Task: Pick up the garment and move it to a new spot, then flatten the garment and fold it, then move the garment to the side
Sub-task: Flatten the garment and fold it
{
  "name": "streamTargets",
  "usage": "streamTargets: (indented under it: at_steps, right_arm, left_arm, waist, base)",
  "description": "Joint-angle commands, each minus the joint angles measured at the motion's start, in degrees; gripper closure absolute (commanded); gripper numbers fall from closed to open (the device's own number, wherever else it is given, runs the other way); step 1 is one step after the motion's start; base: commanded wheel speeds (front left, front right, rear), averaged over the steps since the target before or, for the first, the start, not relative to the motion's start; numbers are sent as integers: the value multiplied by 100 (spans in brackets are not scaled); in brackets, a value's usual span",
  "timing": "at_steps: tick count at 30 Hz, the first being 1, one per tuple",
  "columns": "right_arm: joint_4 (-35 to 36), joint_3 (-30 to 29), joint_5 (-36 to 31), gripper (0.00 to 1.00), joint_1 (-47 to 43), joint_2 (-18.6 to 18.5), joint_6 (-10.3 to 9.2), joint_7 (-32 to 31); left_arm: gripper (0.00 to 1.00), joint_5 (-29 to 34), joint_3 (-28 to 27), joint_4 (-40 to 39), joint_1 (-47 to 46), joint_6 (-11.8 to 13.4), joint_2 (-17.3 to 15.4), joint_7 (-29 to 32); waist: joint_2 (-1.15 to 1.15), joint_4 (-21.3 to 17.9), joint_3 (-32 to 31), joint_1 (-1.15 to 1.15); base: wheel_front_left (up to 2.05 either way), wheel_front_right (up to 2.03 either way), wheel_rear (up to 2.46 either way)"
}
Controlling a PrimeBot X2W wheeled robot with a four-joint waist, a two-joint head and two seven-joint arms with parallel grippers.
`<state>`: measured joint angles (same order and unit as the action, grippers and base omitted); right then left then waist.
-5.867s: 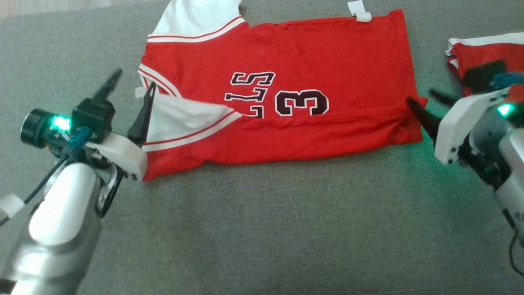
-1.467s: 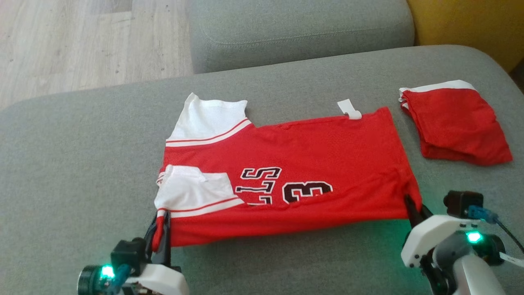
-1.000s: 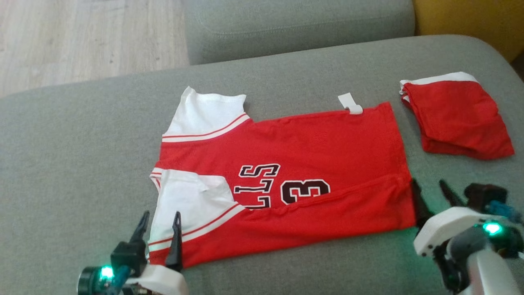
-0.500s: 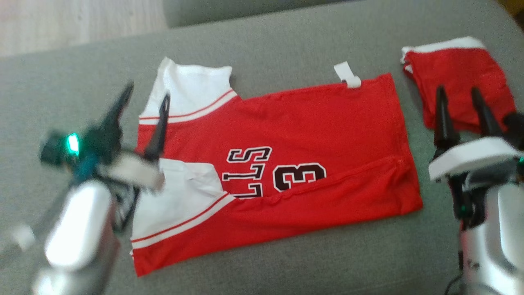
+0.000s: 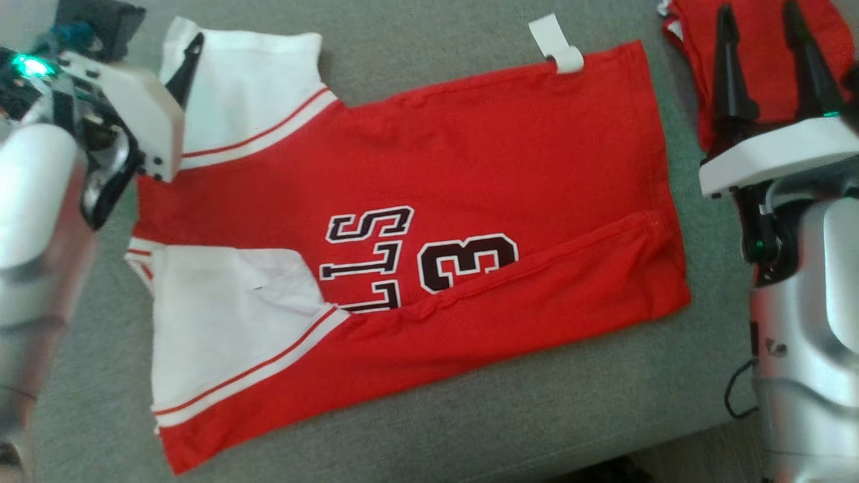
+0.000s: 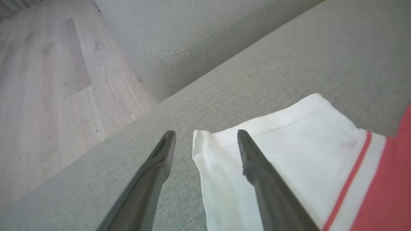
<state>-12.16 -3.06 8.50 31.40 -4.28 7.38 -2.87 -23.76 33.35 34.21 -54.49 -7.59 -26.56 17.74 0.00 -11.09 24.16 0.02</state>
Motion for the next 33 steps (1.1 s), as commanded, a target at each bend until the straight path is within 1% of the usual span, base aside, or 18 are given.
streamTargets:
  at_steps: [1, 6, 13, 18, 19, 20, 21, 24, 27, 33]
  right_arm:
    - [158, 146, 29, 0, 163, -32, 11, 58]
    - [84, 255, 71, 0, 300, -20, 11, 151]
    - [-4, 291, 102, 0, 311, -12, 11, 228]
    - [-75, 254, 86, 0, 319, -26, 11, 225]
    - [-102, 245, 76, 0, 321, -35, 11, 215]
    - [-128, 239, 66, 0, 323, -46, 11, 205]
    - [-183, 234, 58, 0, 327, -78, 11, 167]
    - [-238, 244, 53, 0, 342, -132, 11, 119]
    - [-353, 323, 59, 0, 386, -272, 11, 30]
    - [-673, 538, 96, 0, 473, -694, 11, -168]
  left_arm:
    - [0, -96, -111, -44, -355, 12, -345, 83]
    - [0, -336, 236, 448, -723, 11, -540, 222]
    - [0, -587, 600, 861, -977, 11, -539, 183]
    - [0, -1030, 947, 910, -1039, 10, -510, 353]
    - [58, -1153, 1018, 905, -1029, 10, -499, 420]
    - [100, -1276, 1085, 892, -1019, 10, -493, 478]
    - [100, -1464, 1205, 863, -1014, 10, -491, 534]
    - [100, -1567, 1224, 877, -1046, 10, -496, 402]
    - [100, -1580, 1210, 927, -1096, 10, -452, 18]
    - [100, -1560, 1148, 798, -1085, 13, -198, -865]
  waist:
    - [0, -147, 183, -2]
    - [0, -245, 333, -2]
    - [0, -311, 416, -2]
    - [0, -324, 442, -2]
    - [0, -317, 437, -2]
    - [0, -306, 429, -2]
    - [0, -267, 402, -2]
    - [0, -210, 365, -2]
    - [0, -92, 276, -2]
    - [0, 255, 30, -2]
  base:
    - [0, 0, 0]
    - [0, 0, 0]
    - [0, 0, 0]
    - [0, 0, 0]
    - [0, 0, 0]
    - [0, 0, 0]
    - [0, 0, 0]
    - [0, 0, 0]
    - [0, 0, 0]
    - [0, 0, 0]
